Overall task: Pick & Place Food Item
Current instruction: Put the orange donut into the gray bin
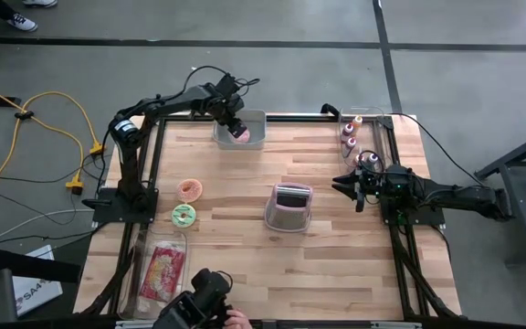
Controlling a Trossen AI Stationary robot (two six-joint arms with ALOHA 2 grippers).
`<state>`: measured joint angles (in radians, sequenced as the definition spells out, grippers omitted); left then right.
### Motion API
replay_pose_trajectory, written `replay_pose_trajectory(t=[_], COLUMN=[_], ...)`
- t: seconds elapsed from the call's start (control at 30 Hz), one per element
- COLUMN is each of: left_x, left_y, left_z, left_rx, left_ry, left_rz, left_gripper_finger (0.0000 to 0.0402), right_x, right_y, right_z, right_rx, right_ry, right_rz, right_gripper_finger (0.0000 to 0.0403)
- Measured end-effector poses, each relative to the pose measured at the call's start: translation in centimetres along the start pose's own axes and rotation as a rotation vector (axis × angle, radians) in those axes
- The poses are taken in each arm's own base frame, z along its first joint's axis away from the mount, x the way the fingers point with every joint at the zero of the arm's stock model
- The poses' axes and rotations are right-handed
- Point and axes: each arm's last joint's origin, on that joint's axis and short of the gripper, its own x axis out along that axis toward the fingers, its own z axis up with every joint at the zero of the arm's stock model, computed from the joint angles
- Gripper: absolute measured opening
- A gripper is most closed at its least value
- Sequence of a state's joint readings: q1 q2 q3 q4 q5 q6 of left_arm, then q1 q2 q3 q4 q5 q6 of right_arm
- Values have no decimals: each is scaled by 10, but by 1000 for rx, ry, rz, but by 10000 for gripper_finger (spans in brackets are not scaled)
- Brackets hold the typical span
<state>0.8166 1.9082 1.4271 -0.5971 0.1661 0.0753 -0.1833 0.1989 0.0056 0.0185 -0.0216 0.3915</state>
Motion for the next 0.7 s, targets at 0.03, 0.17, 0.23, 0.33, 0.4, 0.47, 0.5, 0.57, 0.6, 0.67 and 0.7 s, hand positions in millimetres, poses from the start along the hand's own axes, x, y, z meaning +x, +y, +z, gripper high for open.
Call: replay_pose_trajectory(t=[0.03, 0.17, 0.23, 0.33, 0.4, 0.47, 0.5, 0.57, 0.6, 0.67, 0.7], left_x=[-3, -21, -31, -45, -51, -55, -57, -59, -60, -60, -60], left_y=[0, -3, -7, -13, -17, -21, -22, -24, -25, -26, -27], left_z=[2, 14, 19, 22, 23, 23, 22, 22, 21, 20, 20], left_rx=[3, 26, 46, 66, 74, 81, 83, 87, 89, 89, 90], left_ry=[-10, -67, -91, -123, -136, -135, -135, -132, -129, -120, -116], left_rz=[1, -3, -4, -6, -8, -7, -2, 6, 4, 4, 2], left_gripper_finger=[184, 184, 184, 184, 184, 184, 184, 184, 184, 184, 184], right_x=[0, 0, 0, 0, 0, 0, 0, 0, 0, 0, 0], right_y=[0, 0, 0, 0, 0, 0, 0, 0, 0, 0, 0], right_z=[0, 0, 0, 0, 0, 0, 0, 0, 0, 0, 0], right_rx=[0, 0, 0, 0, 0, 0, 0, 0, 0, 0, 0], right_ry=[0, 0, 0, 0, 0, 0, 0, 0, 0, 0, 0], right_rz=[0, 0, 0, 0, 0, 0, 0, 0, 0, 0, 0], right_gripper_finger=[114, 114, 114, 114, 114, 114, 114, 114, 114, 114, 114])
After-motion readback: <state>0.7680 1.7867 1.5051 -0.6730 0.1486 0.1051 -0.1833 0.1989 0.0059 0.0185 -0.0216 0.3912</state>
